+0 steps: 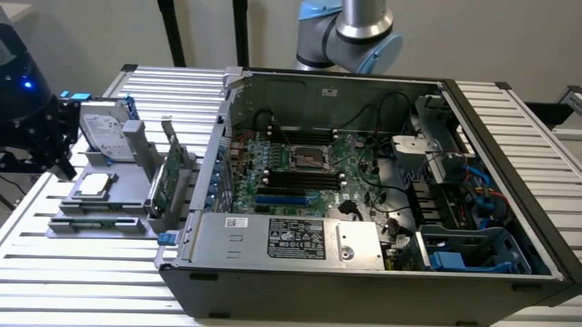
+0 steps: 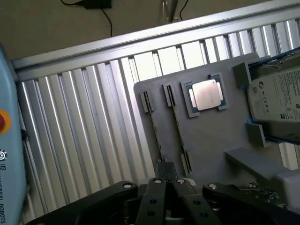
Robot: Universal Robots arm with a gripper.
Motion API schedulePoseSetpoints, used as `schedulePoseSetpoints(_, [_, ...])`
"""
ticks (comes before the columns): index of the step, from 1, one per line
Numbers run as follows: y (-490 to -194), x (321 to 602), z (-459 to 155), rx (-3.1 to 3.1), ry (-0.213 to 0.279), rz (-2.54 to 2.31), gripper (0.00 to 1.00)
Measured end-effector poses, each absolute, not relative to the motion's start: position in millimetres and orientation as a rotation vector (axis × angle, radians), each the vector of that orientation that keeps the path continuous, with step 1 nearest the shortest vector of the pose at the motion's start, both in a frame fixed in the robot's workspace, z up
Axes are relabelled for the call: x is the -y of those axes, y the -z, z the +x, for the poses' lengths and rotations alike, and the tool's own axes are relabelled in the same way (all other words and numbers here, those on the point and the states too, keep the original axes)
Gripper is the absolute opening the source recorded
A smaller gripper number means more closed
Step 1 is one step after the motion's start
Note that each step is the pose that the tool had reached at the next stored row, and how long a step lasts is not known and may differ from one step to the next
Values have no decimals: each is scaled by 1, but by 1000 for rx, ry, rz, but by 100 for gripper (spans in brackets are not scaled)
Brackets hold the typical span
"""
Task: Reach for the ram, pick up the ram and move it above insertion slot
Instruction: 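Pick up the ram and move it above insertion slot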
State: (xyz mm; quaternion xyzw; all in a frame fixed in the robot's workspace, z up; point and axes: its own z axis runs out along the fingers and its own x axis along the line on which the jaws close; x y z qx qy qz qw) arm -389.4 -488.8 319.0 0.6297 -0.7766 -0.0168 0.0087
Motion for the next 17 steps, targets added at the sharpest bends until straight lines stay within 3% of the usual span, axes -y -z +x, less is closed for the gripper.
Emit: schedulePoseSetpoints(17, [-315,489,-390,2093,55,2318,11])
